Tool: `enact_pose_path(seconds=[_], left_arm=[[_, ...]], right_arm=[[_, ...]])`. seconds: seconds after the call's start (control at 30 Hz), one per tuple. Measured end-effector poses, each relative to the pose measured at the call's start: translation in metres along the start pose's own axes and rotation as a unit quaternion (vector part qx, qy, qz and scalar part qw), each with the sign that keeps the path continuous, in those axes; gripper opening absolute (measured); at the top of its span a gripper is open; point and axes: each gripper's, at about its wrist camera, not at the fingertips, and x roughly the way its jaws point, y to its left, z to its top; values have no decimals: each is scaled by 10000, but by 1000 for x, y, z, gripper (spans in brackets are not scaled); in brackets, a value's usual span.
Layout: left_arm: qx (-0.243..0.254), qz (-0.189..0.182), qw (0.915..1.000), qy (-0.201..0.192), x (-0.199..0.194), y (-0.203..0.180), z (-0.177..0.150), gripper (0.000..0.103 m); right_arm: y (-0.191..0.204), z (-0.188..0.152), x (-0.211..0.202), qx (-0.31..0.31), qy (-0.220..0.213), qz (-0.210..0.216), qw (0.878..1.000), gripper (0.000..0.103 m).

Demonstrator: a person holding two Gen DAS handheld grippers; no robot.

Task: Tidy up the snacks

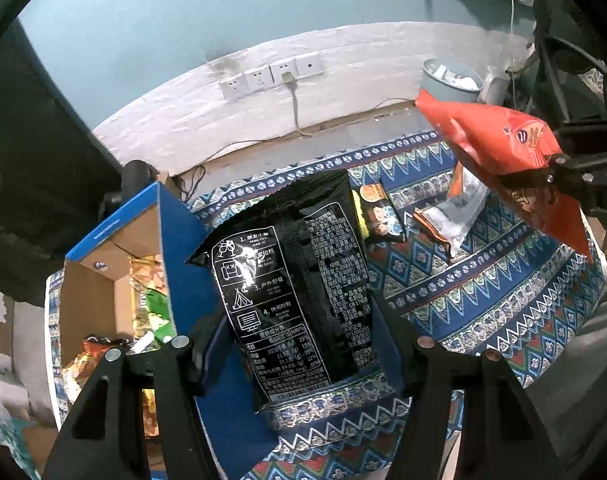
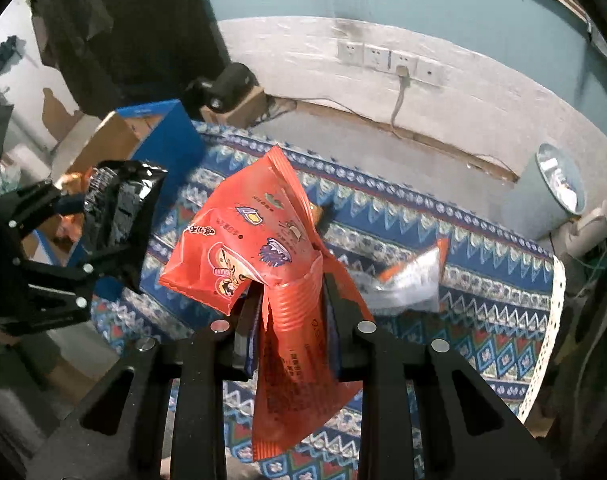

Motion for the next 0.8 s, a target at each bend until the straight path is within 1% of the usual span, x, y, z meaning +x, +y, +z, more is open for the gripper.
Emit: enact_pose_path(seconds=[0.17,0.53,0.8], left_arm=[[-104,30,9999,-66,-6,14,0,64],[-436,99,9989,-153,-17,54,-11,64],[-697,298,9969,-215,-21,88,-24,64]], right_arm=[[14,17,-1,-117,-102,57,9999,25],[57,54,6,-401,-240,383,9982,25],[92,79,21,-641,-210,546,9962,25]])
